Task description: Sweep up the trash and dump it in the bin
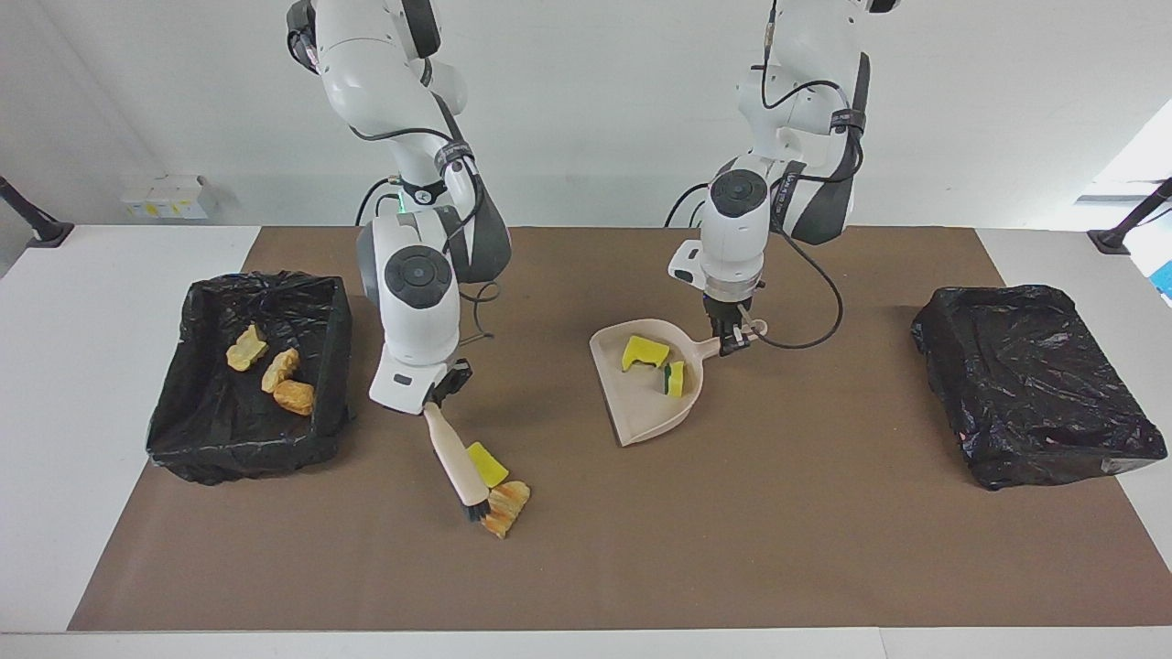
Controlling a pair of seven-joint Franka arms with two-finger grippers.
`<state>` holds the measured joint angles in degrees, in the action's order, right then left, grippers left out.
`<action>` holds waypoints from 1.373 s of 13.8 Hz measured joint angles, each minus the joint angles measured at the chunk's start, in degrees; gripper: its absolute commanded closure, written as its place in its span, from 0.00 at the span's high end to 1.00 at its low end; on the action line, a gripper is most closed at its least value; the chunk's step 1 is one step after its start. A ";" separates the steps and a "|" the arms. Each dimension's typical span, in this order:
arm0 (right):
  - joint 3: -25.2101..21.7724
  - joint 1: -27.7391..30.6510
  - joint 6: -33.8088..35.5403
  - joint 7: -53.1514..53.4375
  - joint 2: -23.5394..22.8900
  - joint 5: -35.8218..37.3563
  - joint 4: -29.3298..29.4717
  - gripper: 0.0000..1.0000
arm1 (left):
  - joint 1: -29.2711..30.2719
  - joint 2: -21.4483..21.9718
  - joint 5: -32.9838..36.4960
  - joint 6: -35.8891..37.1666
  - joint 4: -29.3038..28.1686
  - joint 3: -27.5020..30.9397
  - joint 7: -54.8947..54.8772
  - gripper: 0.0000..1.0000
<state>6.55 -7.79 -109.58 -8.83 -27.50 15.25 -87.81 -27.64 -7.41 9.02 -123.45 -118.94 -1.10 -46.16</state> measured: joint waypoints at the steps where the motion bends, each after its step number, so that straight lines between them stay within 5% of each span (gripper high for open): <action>1: 0.00 0.19 -1.23 0.00 -0.82 0.28 0.08 0.00 | 0.00 0.00 0.00 0.00 0.00 0.00 0.00 0.00; 6: 0.29 -0.21 -4.06 0.00 -5.53 0.59 0.95 0.00 | 0.00 0.00 0.00 -0.02 -0.02 0.00 0.01 0.00; 14: 6.94 -4.25 1.86 6.55 -3.83 -1.97 -1.40 0.00 | 0.01 0.00 0.00 -0.05 -0.03 0.00 0.01 0.00; 19: 10.42 -7.23 3.95 14.47 -0.27 -17.07 -6.43 0.00 | 0.01 0.00 0.00 -0.05 -0.16 0.04 0.03 0.00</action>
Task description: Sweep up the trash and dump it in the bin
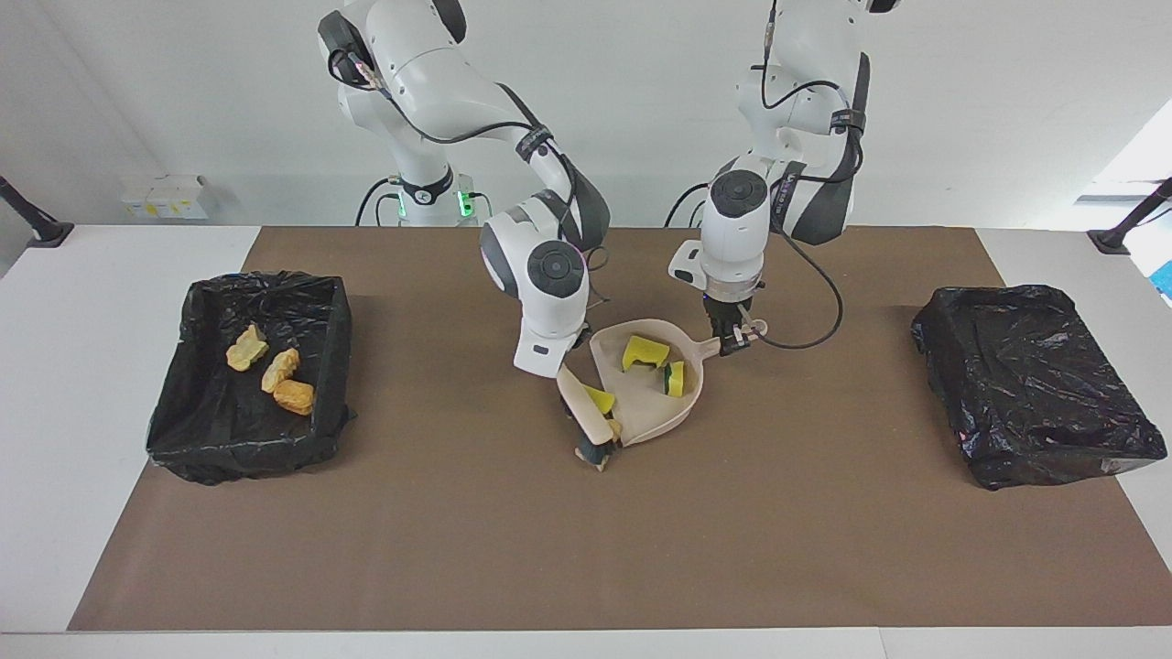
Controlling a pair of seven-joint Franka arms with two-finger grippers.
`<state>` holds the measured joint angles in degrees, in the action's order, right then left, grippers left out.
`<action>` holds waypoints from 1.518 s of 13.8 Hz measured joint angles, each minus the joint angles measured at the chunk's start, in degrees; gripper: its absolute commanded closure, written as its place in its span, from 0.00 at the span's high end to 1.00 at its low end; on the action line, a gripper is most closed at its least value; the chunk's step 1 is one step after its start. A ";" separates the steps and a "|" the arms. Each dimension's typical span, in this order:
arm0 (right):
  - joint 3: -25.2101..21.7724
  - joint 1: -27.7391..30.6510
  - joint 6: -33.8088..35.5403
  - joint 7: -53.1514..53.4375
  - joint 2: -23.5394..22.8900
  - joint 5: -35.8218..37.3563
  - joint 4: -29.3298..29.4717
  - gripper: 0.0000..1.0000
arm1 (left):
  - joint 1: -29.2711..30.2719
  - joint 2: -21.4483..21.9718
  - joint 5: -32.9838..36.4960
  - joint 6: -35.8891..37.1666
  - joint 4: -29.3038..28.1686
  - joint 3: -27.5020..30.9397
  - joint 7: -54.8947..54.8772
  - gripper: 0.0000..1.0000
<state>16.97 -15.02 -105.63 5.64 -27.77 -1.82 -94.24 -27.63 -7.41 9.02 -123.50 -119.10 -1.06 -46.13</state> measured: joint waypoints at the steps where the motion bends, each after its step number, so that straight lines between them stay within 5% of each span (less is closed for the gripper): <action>1: 0.48 -0.30 1.40 1.31 0.40 -1.94 -0.15 0.00 | 0.00 0.00 0.00 0.00 0.00 0.00 0.01 0.00; 9: 3.98 -0.37 7.27 13.31 6.45 -14.70 -0.26 0.00 | 0.00 0.00 0.00 -0.06 0.00 0.00 0.58 0.00; 12: 3.43 1.48 7.99 14.34 8.56 -14.39 -0.26 0.00 | 0.00 0.00 0.00 -0.06 0.00 0.00 1.20 0.00; 18: 2.97 5.93 5.93 14.33 8.64 1.37 -0.76 0.00 | 0.07 0.00 0.00 -0.11 0.00 0.02 1.54 0.00; 21: 2.95 8.43 3.35 12.67 4.39 11.88 -0.88 0.00 | 0.39 0.00 0.00 -0.07 -0.05 0.23 2.56 0.00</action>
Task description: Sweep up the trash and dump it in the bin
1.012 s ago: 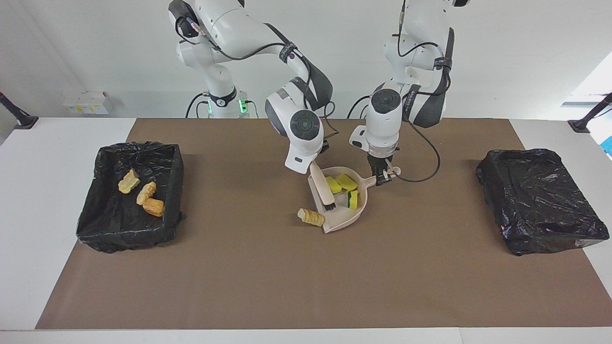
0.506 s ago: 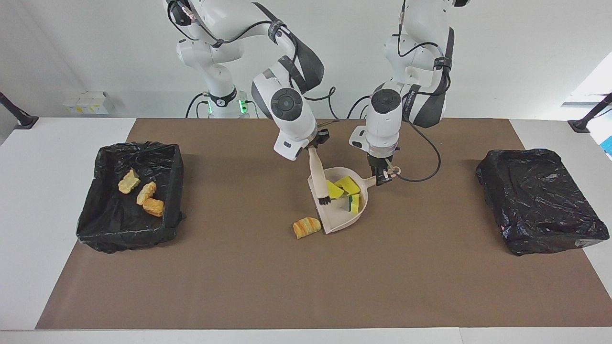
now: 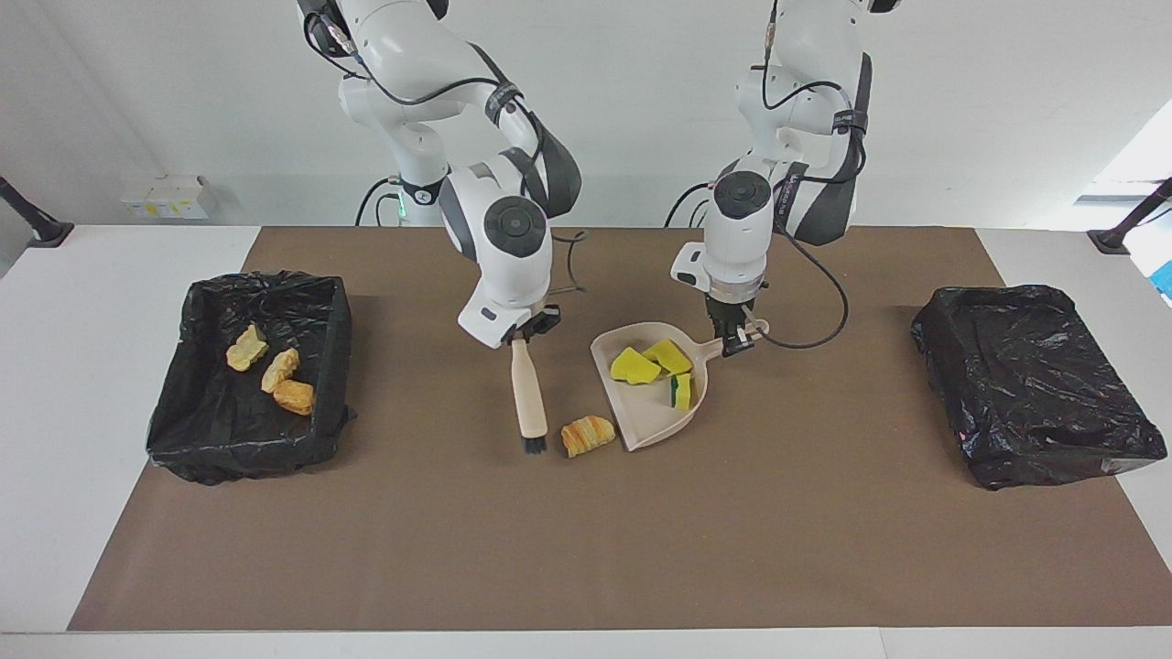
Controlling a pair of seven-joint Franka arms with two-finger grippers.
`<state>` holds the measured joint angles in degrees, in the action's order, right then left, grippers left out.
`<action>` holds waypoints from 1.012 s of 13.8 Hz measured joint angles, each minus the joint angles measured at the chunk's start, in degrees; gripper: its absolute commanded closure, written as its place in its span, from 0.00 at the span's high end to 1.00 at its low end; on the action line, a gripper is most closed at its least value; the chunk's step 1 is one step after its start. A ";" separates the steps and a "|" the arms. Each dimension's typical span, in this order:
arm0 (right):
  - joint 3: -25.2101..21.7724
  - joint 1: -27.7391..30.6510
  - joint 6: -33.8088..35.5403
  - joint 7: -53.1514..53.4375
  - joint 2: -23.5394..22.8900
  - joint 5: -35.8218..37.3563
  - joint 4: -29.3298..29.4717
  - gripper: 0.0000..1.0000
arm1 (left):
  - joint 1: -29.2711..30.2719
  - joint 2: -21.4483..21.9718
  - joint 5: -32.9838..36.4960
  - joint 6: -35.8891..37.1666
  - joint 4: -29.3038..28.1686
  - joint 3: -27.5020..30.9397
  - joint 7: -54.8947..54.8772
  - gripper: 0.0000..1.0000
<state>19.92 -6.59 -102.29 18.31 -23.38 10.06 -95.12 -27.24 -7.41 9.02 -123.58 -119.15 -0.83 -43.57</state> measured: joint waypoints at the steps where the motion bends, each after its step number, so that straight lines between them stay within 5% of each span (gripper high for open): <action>1: 0.00 0.21 -0.99 -2.10 -1.40 0.91 0.04 0.00 | 0.00 0.00 0.00 0.05 -0.03 0.05 0.86 0.00; 8: 1.73 -1.40 -2.12 -16.18 -2.76 -4.98 0.07 0.00 | 0.00 0.00 0.00 1.02 -0.11 0.10 4.16 0.00; 14: 5.48 -3.34 -1.36 -9.81 -1.54 -12.87 -0.57 0.00 | 0.01 0.01 0.00 1.24 -0.11 0.14 4.46 0.00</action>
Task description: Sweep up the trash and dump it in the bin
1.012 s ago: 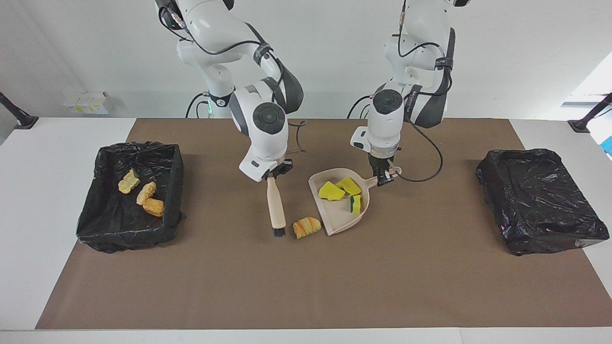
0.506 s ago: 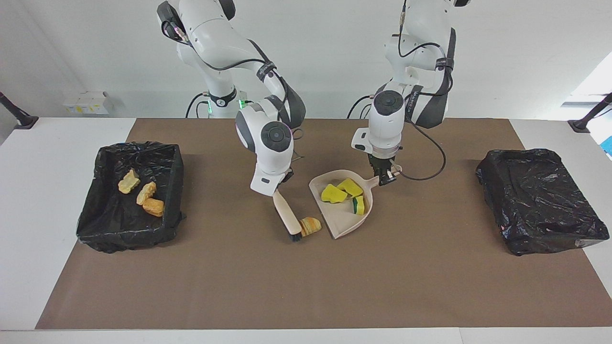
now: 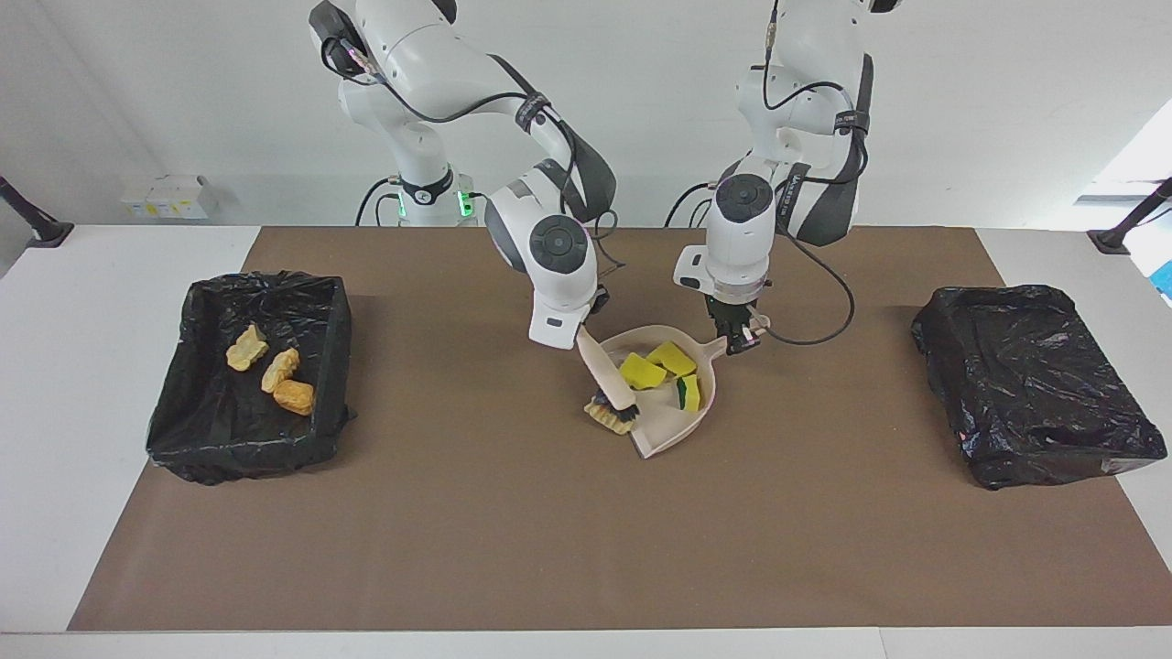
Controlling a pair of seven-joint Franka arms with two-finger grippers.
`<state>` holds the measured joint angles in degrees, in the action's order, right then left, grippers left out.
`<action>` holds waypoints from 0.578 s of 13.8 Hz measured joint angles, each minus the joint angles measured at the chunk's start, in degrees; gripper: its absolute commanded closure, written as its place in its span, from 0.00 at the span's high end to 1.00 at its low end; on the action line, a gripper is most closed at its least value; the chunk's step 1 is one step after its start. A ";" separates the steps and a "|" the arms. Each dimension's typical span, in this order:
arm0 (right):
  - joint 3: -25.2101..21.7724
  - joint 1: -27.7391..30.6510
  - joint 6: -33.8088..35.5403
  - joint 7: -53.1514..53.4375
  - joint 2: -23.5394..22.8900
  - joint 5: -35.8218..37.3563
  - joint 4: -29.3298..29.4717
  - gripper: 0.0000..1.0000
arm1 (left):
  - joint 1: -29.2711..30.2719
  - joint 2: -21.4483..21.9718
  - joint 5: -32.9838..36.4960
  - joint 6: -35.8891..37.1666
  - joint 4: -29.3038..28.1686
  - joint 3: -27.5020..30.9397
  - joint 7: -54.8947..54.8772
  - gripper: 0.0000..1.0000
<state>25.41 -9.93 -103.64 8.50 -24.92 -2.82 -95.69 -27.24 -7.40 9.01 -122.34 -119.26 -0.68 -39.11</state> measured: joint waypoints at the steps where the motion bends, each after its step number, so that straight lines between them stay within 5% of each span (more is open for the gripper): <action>1: 0.38 -0.58 0.11 3.22 0.49 -1.83 -0.05 0.00 | 0.00 0.00 0.00 0.00 0.00 0.00 0.01 0.00; 8: 1.14 -0.16 4.78 11.31 7.69 -12.02 -0.15 0.00 | 0.00 0.00 0.00 0.00 0.00 0.00 0.02 0.00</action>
<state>26.55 -10.09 -98.86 19.81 -17.23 -14.84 -95.84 -27.23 -7.40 9.01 -122.34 -119.26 -0.68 -39.09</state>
